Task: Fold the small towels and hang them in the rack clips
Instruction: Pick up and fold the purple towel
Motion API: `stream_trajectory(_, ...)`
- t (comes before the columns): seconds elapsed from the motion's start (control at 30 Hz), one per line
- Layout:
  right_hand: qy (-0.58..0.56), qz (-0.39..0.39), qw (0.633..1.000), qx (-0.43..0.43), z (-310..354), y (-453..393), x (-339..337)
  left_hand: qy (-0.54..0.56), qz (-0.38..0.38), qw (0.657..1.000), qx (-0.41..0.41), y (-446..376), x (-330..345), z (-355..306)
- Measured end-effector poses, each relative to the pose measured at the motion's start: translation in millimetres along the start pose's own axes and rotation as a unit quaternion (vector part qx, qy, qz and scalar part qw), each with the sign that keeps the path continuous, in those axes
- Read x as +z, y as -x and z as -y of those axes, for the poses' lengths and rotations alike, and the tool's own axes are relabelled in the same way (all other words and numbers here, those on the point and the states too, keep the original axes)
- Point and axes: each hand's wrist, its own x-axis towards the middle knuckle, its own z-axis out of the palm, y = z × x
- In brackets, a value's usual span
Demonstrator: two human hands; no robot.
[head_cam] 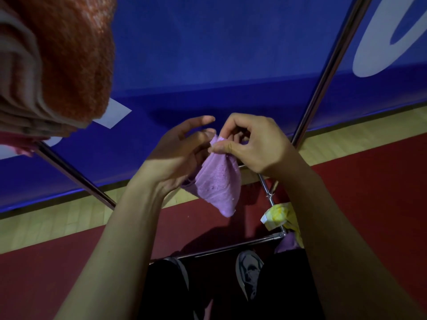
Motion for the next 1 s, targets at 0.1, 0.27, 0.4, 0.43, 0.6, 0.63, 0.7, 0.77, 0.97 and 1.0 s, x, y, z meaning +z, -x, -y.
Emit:
stream_trajectory(0.1, -0.007, -0.009, 1.0, -0.015, 1.8, 1.2, -2.5, -0.042, 0.013, 0.999, 0.006, 1.9, -0.1, -1.7)
stream_trajectory(0.27, -0.003, -0.006, 1.0, -0.014, 0.4, 1.5, -3.4, -0.062, 0.027, 0.998, 0.011, 5.4, -1.4, -1.1)
stream_trajectory(0.4, -0.009, 0.0, 1.0, -0.013, -1.2, -0.4, -2.0, -0.068, 0.036, 0.997, 0.024, 7.0, -1.0, 0.2)
stream_trajectory(0.43, -0.025, 0.007, 1.0, -0.007, -3.5, -1.2, -2.0, -0.072, 0.036, 0.996, 0.029, 8.4, 0.3, 0.0)
stream_trajectory(0.6, 0.009, 0.097, 0.995, 0.016, -14.0, -2.7, -2.0, -0.087, 0.053, 0.994, 0.048, 10.6, 1.1, 2.5)
stream_trajectory(0.63, 0.029, 0.114, 0.993, 0.013, -15.0, -2.4, -1.1, -0.088, 0.057, 0.993, 0.046, 10.1, 0.0, 2.8)
stream_trajectory(0.7, 0.049, 0.12, 0.992, 0.005, -13.5, -1.3, -1.4, -0.092, 0.06, 0.993, 0.036, 9.2, -1.2, 1.6)
stream_trajectory(0.77, 0.065, 0.101, 0.993, 0.003, -13.7, -0.2, -1.3, -0.11, 0.065, 0.992, 0.023, 9.6, -1.1, 0.0)
stream_trajectory(0.97, 0.097, 0.068, 0.993, -0.022, -26.2, 1.5, 1.6, -0.238, 0.068, 0.969, 0.017, 5.8, -5.6, 0.8)
stream_trajectory(1.0, 0.085, 0.066, 0.994, -0.027, -26.7, 1.6, 0.9, -0.278, 0.077, 0.957, 0.02, 6.3, -6.0, 0.0)
